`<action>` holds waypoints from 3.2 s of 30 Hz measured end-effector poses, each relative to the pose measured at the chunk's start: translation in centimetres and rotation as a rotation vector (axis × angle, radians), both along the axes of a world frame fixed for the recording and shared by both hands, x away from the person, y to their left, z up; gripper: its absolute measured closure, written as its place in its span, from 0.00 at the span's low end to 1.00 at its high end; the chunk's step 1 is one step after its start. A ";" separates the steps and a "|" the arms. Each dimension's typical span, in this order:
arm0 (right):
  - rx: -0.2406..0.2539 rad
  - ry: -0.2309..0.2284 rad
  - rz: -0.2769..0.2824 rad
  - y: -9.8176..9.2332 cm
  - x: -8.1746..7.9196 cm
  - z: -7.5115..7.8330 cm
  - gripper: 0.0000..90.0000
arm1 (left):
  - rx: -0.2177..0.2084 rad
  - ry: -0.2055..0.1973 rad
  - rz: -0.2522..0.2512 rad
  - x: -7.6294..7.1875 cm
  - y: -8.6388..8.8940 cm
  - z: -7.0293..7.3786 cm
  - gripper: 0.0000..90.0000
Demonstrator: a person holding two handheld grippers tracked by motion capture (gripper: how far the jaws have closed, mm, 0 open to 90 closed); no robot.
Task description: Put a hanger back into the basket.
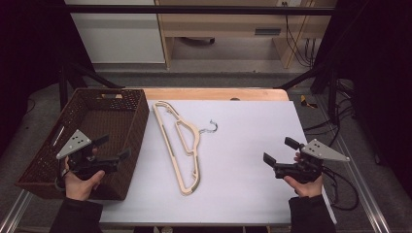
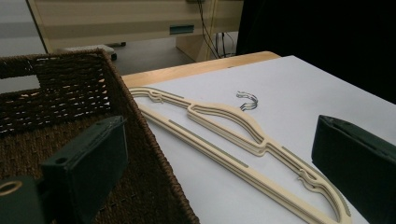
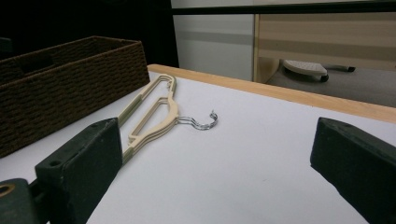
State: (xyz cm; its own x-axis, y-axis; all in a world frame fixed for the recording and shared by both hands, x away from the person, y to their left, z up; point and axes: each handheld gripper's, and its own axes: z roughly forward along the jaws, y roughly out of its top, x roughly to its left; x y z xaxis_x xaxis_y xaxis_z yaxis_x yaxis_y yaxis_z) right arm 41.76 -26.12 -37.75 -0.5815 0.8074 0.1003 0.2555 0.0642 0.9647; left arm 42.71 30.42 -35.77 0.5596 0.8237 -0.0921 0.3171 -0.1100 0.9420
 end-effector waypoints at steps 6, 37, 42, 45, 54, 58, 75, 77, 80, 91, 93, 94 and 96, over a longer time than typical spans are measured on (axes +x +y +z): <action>-0.003 0.001 0.002 0.2 0.1 0.0 0.03 | -0.006 0.004 0.003 0.0 -0.3 0.2 0.04; -0.026 0.015 0.023 1.1 0.2 0.1 0.03 | 0.082 0.066 -0.095 2.4 -9.9 0.7 0.08; -0.027 0.015 0.020 1.2 0.3 0.0 0.03 | 0.099 0.077 -0.113 3.2 -11.6 0.6 0.09; -0.024 0.016 0.021 1.2 0.3 0.0 0.03 | 0.096 0.084 -0.120 3.7 -12.7 0.5 0.09; -0.025 0.016 0.026 1.3 0.3 -0.1 0.03 | 0.127 0.112 -0.153 5.3 -15.6 -0.3 0.12; -0.022 0.015 0.027 1.2 0.3 -0.1 0.03 | 0.140 0.130 -0.157 6.1 -16.3 -0.9 0.13; -0.034 0.020 0.035 1.5 0.5 -0.2 0.04 | 0.260 0.246 -0.146 10.0 -19.4 -5.0 0.19; -0.033 0.021 0.038 1.5 0.5 -0.2 0.04 | 0.268 0.253 -0.144 10.3 -19.7 -5.4 0.21; -0.032 0.019 0.038 1.5 0.5 -0.2 0.04 | 0.284 0.269 -0.149 10.8 -20.0 -6.1 0.26; -0.032 0.020 0.040 1.6 0.5 -0.2 0.04 | 0.340 0.347 -0.128 12.8 -21.2 -9.0 0.44; -0.032 0.020 0.040 1.6 0.5 -0.2 0.04 | 0.356 0.361 -0.124 13.1 -21.4 -9.5 0.48; -0.035 0.021 0.040 1.6 0.4 -0.2 0.04 | 0.364 0.370 -0.121 13.3 -21.4 -9.7 0.49; -0.035 0.021 0.040 1.6 0.4 -0.2 0.04 | 0.357 0.376 -0.113 13.5 -21.5 -10.2 0.51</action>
State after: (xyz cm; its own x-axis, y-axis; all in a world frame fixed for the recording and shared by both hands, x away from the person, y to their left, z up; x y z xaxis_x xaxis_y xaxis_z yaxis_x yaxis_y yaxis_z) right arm 42.20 -24.56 -37.91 -0.6116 0.7866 0.0848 0.2719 0.1083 0.9562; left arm 56.23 8.89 -45.94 0.6288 0.7770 -0.0282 0.5937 -0.4564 0.6628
